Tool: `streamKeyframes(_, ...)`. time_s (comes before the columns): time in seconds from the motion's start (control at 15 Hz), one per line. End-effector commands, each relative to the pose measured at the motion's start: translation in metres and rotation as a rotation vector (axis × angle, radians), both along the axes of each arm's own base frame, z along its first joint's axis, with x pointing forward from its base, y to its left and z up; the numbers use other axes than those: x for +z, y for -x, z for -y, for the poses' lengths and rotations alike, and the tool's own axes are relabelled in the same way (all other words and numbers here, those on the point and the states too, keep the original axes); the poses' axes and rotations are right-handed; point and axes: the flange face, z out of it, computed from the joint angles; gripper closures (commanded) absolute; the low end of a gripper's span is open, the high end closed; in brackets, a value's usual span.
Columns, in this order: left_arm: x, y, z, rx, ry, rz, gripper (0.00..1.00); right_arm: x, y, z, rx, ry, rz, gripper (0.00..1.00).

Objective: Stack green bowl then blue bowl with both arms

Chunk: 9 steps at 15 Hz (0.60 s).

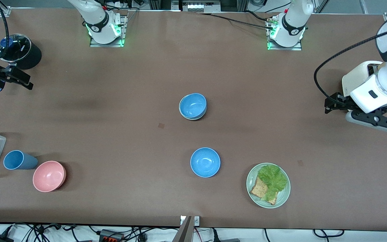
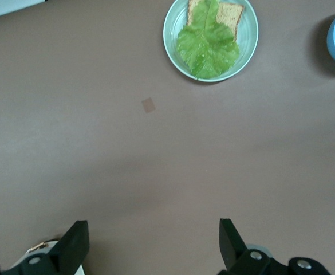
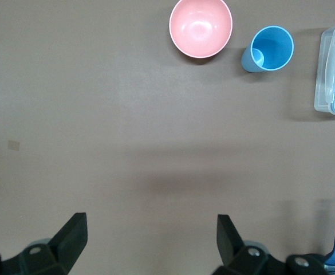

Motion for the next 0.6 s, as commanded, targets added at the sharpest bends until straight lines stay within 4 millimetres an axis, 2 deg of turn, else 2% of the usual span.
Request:
streamKeyframes(0.0,-0.005,0.010,0.005,-0.006,0.014,-0.037,0.00,0.002,0.008,-0.002,-0.001,0.013,0.001,0.00)
streamKeyframes(0.13,-0.003,0.014,0.010,0.002,0.015,-0.054,0.00,0.002,0.008,-0.002,-0.003,0.013,0.000,0.00)
streamKeyframes(0.53,-0.006,0.020,0.008,0.116,0.053,-0.103,0.00,0.002,0.008,-0.003,-0.001,0.013,-0.002,0.00)
